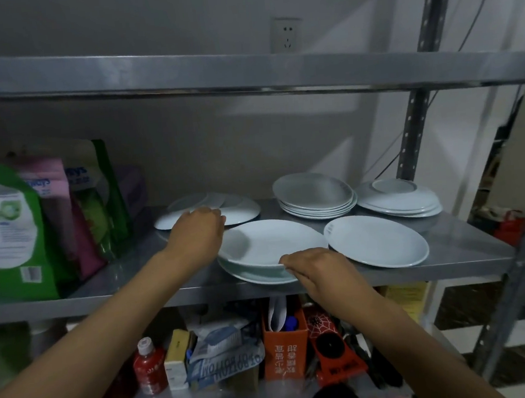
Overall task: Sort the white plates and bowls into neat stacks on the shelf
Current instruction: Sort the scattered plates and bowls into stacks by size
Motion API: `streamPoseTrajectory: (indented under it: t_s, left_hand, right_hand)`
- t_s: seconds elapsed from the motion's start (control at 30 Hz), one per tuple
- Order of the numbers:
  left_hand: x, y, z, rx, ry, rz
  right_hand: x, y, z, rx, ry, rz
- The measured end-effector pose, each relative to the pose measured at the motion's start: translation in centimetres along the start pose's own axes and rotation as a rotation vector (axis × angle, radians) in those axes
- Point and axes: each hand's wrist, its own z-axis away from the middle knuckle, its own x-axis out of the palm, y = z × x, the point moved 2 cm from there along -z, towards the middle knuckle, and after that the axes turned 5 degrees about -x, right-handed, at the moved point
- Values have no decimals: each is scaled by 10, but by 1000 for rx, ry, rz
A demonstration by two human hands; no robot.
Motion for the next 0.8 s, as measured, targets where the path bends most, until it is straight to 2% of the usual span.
streamPoseTrajectory:
  t_s: [0.17,0.57,0.7,0.8]
  left_hand:
    - [-1,0,4,26,-15,20]
    - [8,-9,6,-18,-170,99]
    - [11,-9,6,-24,-170,125]
    - [10,-7,3,-22,-155,152]
  right_hand:
    - [-1,-2,6,13,4,-59]
    - [-9,-11,19,133,-49,-104]
    - [-11,-15,24,179,-111,-108]
    - [-21,-14,19,217,-81,-140]
